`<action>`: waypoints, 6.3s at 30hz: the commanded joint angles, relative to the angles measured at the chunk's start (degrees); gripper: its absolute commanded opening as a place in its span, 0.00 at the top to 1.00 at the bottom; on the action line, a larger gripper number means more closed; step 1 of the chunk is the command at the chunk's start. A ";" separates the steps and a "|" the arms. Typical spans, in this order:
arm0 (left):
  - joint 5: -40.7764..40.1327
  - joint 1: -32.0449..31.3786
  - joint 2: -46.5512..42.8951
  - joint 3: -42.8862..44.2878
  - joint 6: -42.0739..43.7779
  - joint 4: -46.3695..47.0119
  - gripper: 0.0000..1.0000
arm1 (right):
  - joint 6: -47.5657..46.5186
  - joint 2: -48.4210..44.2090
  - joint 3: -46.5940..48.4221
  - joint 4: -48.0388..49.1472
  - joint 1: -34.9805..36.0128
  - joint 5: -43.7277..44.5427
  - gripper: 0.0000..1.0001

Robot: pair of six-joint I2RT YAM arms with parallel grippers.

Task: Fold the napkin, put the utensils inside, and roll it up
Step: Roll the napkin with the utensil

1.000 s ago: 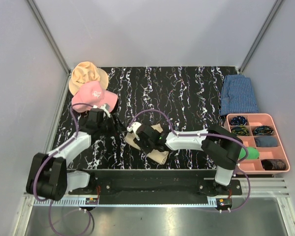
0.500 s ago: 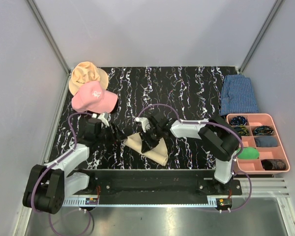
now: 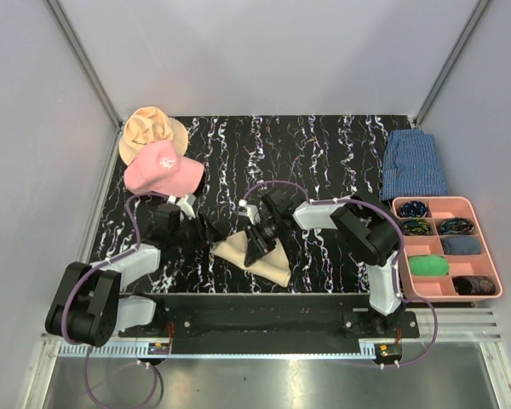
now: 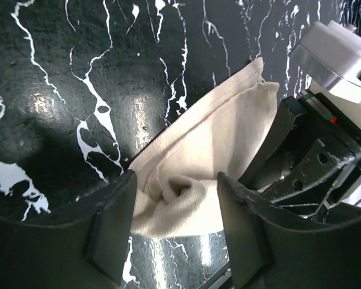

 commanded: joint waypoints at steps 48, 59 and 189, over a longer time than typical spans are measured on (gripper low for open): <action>-2.09 -2.83 12.94 5.72 1.05 -2.36 1.00 | -14.81 -12.54 -0.36 -6.45 18.57 48.08 0.35; -1.03 -2.83 11.98 8.00 0.79 -2.97 1.00 | -13.05 -10.08 -2.38 -5.05 18.74 61.61 0.34; -3.49 -0.72 14.44 12.66 3.16 -12.64 1.00 | -14.20 -11.14 -2.82 -0.29 20.94 62.76 0.30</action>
